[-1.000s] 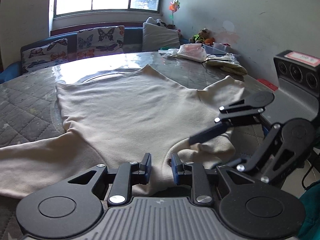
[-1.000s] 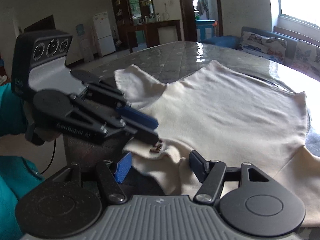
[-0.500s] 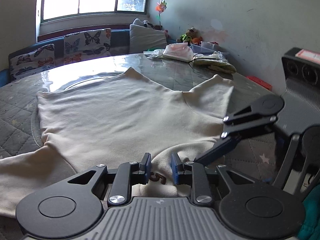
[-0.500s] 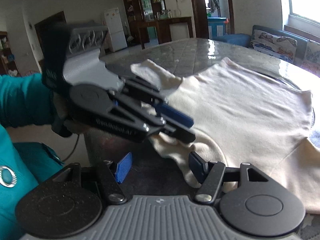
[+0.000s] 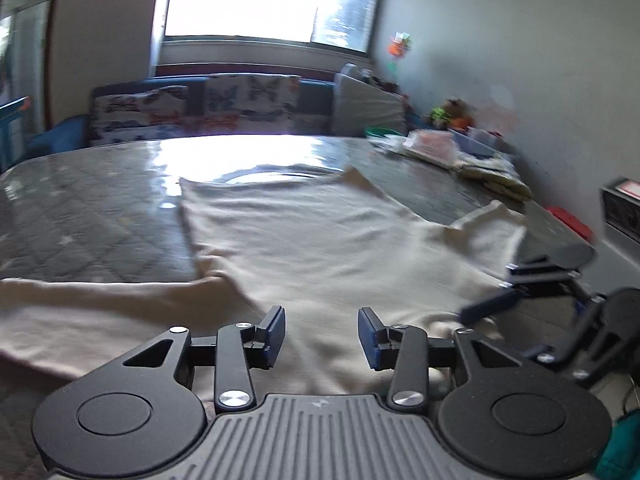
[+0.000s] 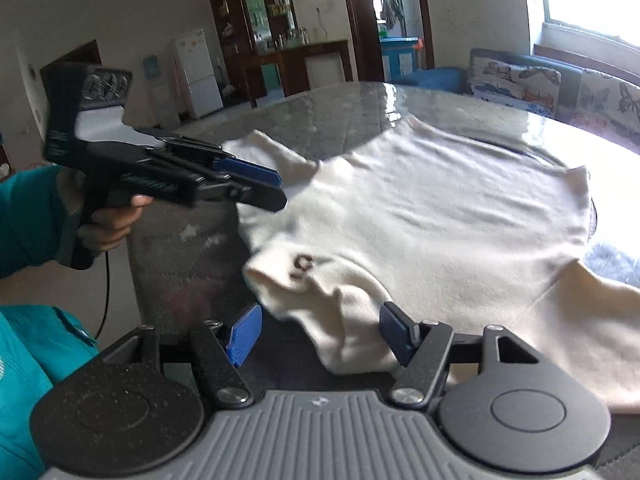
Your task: Fold clothes
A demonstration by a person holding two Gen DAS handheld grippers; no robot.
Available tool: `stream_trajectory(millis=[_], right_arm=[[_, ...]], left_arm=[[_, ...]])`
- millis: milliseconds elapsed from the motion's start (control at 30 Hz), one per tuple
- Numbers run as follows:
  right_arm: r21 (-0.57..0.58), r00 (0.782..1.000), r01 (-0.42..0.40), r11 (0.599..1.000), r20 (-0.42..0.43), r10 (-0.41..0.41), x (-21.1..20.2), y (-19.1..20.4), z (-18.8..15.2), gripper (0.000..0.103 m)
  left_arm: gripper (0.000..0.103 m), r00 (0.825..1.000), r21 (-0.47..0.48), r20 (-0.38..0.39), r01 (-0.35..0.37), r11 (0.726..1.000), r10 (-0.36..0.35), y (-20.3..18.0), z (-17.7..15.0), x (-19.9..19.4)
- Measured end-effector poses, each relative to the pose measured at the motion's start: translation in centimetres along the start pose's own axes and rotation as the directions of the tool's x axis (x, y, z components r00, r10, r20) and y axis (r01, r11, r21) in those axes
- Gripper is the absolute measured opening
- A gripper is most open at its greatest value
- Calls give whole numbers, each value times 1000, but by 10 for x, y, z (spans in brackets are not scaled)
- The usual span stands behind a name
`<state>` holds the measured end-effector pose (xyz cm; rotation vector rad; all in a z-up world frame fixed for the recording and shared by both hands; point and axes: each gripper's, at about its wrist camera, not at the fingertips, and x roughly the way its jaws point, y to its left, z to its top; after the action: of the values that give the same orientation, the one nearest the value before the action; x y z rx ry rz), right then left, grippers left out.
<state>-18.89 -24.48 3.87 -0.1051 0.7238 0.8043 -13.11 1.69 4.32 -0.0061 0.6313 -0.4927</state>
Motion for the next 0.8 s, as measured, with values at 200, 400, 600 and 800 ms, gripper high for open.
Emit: stream_trajectory(millis=[200, 400, 600, 800], right_arm=[[38, 1000, 22, 999, 21, -23, -3, -7, 2, 72], [59, 998, 48, 997, 44, -50, -9, -12, 3, 74], [84, 994, 85, 993, 59, -90, -14, -21, 4, 75], [127, 986, 138, 982, 77, -148, -18, -35, 3, 79]], left_arm=[[46, 970, -180, 0, -240, 954, 244, 66, 6, 2], [46, 916, -255, -47, -396, 882, 398, 118, 0, 12], [47, 847, -227, -64, -527, 819, 527, 130, -4, 10], [47, 823, -245, -84, -563, 789, 562, 136, -4, 8]])
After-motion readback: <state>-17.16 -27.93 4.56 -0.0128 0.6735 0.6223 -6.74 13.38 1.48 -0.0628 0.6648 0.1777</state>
